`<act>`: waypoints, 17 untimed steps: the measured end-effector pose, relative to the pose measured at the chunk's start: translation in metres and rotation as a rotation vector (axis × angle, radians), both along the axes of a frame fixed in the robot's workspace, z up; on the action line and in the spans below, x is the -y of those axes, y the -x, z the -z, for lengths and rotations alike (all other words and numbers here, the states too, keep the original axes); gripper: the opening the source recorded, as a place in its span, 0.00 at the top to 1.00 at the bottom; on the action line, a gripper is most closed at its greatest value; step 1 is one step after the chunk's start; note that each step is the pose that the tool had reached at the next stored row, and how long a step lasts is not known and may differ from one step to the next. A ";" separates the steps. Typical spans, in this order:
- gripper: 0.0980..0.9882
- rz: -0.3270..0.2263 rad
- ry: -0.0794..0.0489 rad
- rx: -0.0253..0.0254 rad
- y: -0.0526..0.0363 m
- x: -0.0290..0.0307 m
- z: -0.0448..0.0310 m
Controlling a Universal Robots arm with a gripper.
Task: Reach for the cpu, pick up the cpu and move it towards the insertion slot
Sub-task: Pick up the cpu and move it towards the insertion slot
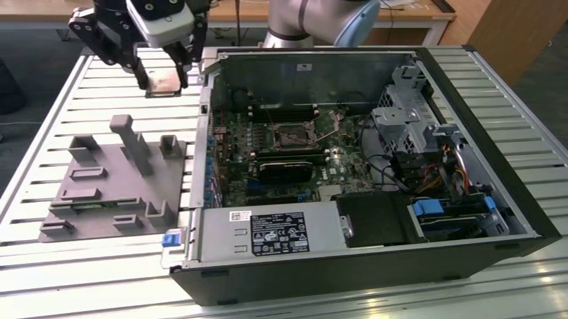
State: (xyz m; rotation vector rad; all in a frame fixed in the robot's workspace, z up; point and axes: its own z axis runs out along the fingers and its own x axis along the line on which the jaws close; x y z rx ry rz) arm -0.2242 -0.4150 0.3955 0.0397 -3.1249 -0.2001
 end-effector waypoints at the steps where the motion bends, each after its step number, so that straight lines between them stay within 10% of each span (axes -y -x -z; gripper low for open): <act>1: 0.50 0.000 0.000 0.0000 -0.0023 0.0000 0.0002; 17: 0.50 0.000 0.000 0.0000 -0.0627 -0.0009 0.0050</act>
